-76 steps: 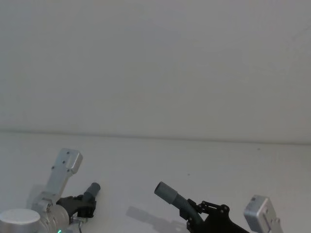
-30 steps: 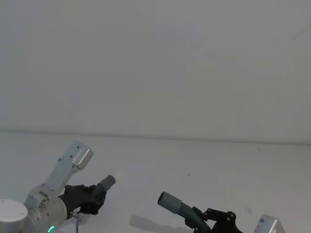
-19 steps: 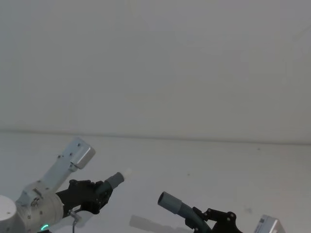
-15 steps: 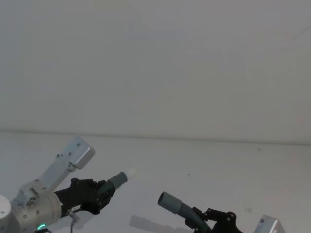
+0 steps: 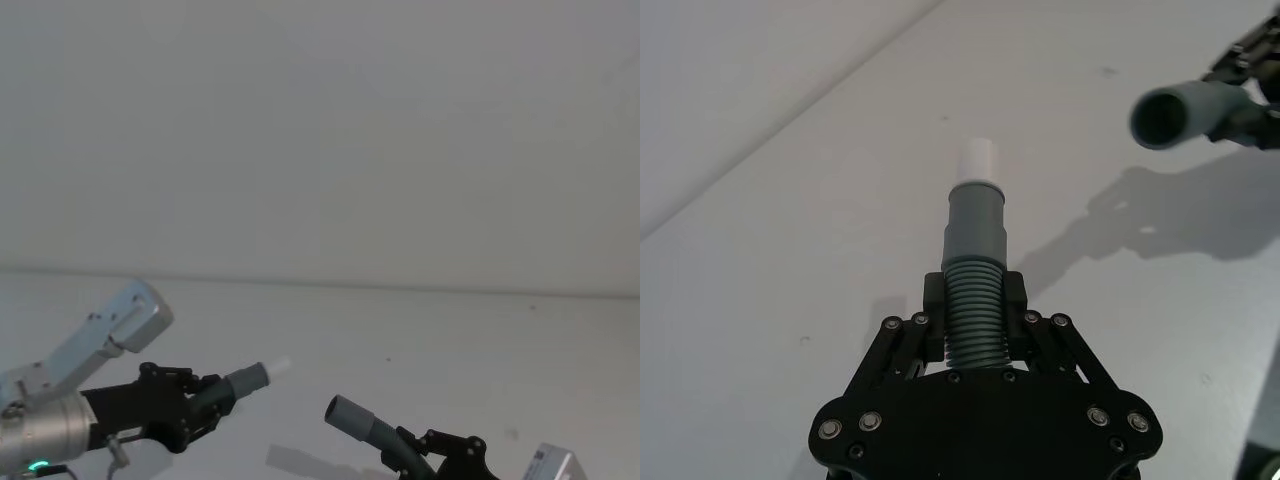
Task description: Use both hands to pick up one end of the pipe from the table, align the ends, and insert them.
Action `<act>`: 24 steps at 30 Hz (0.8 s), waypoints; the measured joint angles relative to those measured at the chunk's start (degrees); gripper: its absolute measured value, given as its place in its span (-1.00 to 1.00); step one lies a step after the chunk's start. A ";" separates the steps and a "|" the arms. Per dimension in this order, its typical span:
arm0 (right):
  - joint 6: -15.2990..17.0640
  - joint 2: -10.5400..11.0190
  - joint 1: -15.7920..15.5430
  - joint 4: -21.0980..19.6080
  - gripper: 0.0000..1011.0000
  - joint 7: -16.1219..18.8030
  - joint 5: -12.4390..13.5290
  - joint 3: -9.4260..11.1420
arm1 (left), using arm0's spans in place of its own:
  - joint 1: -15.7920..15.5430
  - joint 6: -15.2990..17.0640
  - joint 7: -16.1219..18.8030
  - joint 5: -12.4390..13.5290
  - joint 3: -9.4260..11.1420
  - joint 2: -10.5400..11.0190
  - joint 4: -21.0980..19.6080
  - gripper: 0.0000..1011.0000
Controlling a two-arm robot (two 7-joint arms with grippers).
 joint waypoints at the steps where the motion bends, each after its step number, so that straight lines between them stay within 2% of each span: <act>1: 0.00 0.00 0.00 0.00 -0.55 0.00 0.00 0.01 | -0.02 -0.23 -0.48 -0.14 -0.04 0.46 -0.09 -0.42; 13: 0.00 0.00 0.00 0.00 -0.55 0.00 0.00 0.00 | -1.12 -2.72 -7.34 -2.32 -0.25 4.84 -0.44 -0.42; 24: 0.00 0.00 0.00 0.00 -0.55 0.00 0.01 0.01 | -3.70 -3.97 -13.42 -3.68 0.81 6.93 0.21 -0.42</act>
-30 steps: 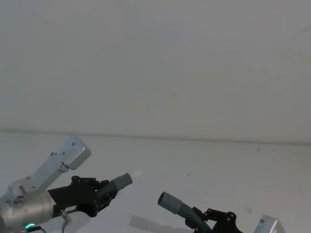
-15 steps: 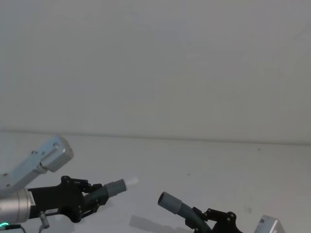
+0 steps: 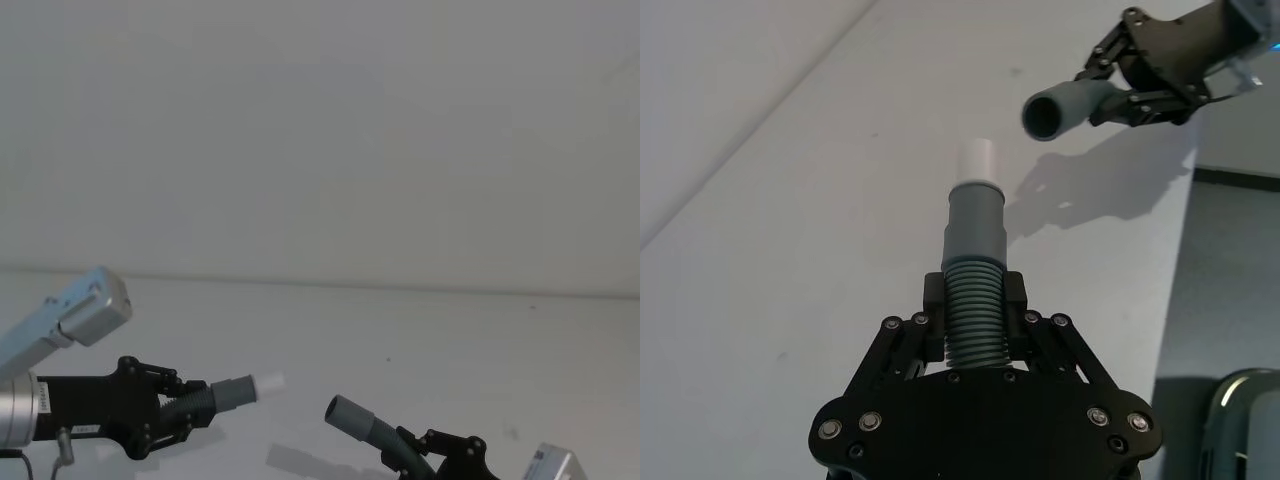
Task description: Use both hands to pick up one end of the pipe from the table, align the ends, and insert them.
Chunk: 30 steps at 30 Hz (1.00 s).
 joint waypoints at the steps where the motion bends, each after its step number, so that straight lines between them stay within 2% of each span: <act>1: 0.00 0.00 0.00 0.00 -0.55 0.00 0.00 0.00 | -0.49 -0.01 -0.87 -0.15 0.25 0.14 0.15 -0.42; 13: 0.00 0.00 0.00 0.00 -0.55 0.00 0.00 0.00 | -4.55 0.94 -6.42 -1.10 2.78 0.18 1.57 -0.42; 30: 0.00 0.00 0.00 0.00 -0.55 0.00 0.00 -0.01 | -8.31 2.54 -9.19 -0.79 5.92 -0.81 3.14 -0.42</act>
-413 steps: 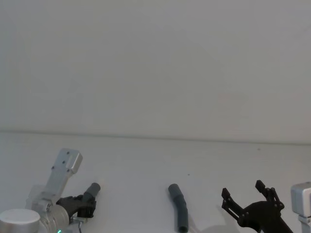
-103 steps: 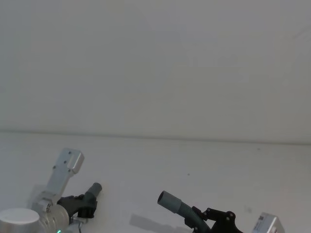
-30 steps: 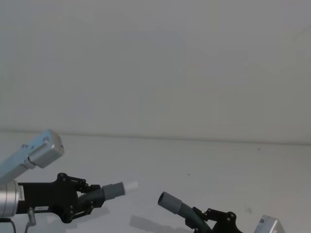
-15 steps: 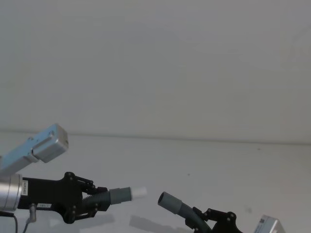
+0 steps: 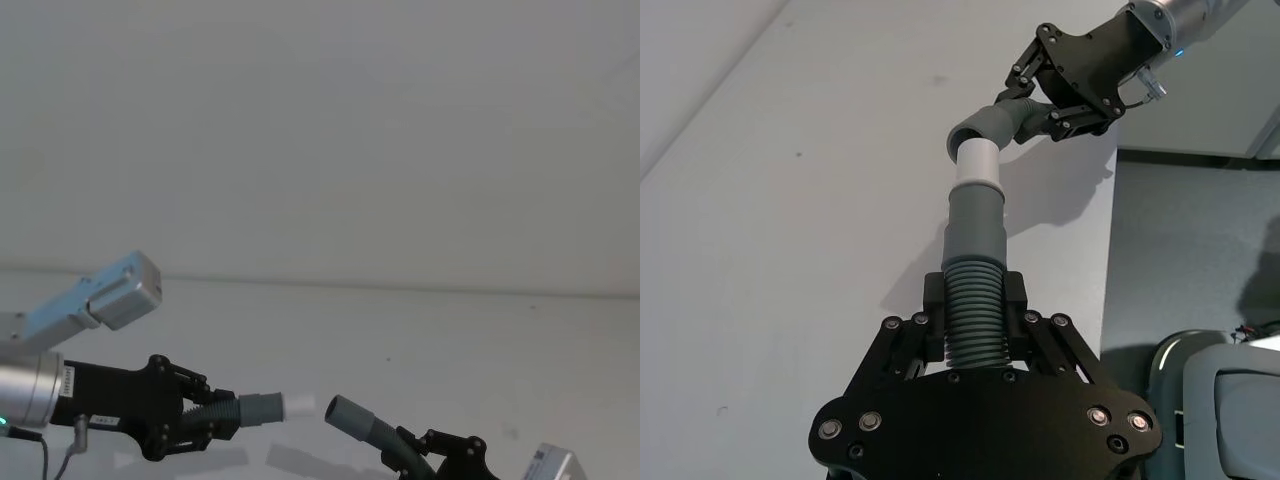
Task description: Use both hands to pick up one end of the pipe from the table, align the ends, and insert them.
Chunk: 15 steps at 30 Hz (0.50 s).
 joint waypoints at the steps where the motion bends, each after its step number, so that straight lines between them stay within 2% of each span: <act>1: 0.00 0.00 0.00 0.00 -0.55 0.00 0.00 0.00 | -0.46 0.23 -0.21 0.14 0.39 -0.10 0.21 -0.42; 15: 0.00 0.00 0.00 0.00 -0.55 0.00 0.00 0.00 | -4.18 2.13 -1.96 1.62 3.21 -0.74 1.99 -0.42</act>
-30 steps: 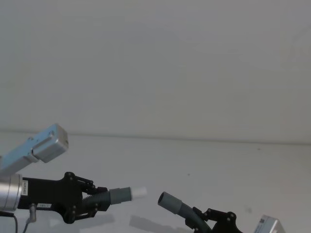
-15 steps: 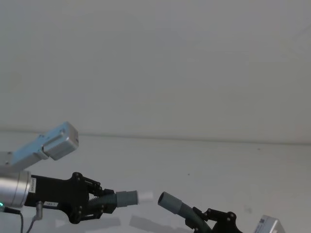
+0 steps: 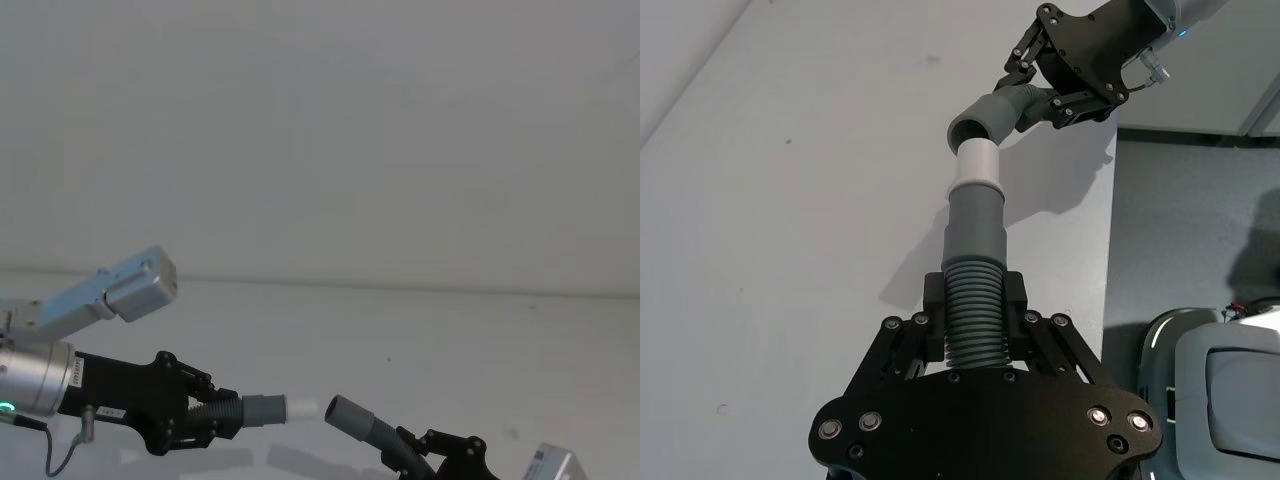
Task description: Use both hands to pick up one end of the pipe from the table, align the ends, and insert them.
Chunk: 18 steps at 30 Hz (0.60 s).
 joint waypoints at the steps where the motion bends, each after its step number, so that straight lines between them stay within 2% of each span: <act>1: 0.00 0.00 0.00 0.00 -0.55 0.00 0.00 0.00 | -0.36 0.15 -0.17 0.13 0.25 -0.06 0.19 -0.42; 18: 0.00 0.00 0.00 0.00 -0.55 0.00 0.00 0.00 | -4.49 1.05 -2.35 1.14 2.92 -0.87 2.32 -0.42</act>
